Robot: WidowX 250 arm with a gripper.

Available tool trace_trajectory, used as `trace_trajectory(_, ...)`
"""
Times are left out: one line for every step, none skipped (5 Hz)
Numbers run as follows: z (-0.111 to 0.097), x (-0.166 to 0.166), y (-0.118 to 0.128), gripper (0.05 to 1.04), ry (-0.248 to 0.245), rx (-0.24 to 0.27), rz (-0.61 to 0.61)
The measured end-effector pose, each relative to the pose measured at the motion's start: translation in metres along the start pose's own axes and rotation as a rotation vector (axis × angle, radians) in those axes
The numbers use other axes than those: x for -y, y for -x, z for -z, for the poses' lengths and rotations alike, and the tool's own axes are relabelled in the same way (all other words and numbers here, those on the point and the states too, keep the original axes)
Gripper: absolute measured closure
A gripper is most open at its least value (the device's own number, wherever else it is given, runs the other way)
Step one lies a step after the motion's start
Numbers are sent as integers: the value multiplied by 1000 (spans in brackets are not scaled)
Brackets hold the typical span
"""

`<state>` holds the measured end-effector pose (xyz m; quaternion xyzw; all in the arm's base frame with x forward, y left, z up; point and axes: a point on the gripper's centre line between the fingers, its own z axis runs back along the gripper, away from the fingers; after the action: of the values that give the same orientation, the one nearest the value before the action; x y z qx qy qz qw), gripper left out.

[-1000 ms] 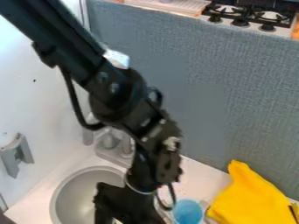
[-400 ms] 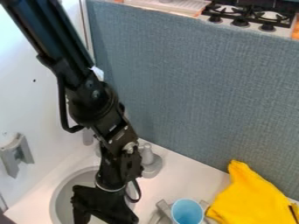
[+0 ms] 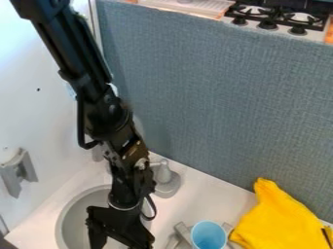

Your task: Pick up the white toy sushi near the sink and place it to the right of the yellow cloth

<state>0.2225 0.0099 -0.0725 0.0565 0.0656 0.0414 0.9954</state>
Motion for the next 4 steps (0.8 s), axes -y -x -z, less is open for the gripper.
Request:
trace_trajectory(3, 5, -14, 81, 18, -7, 26)
trace_trajectory(4, 10, -28, 81, 42, 18, 47)
trace_trajectory(7, 14, -35, 81, 58, 40, 54)
trace_trajectory(13, 19, -38, 81, 82, 47, 58)
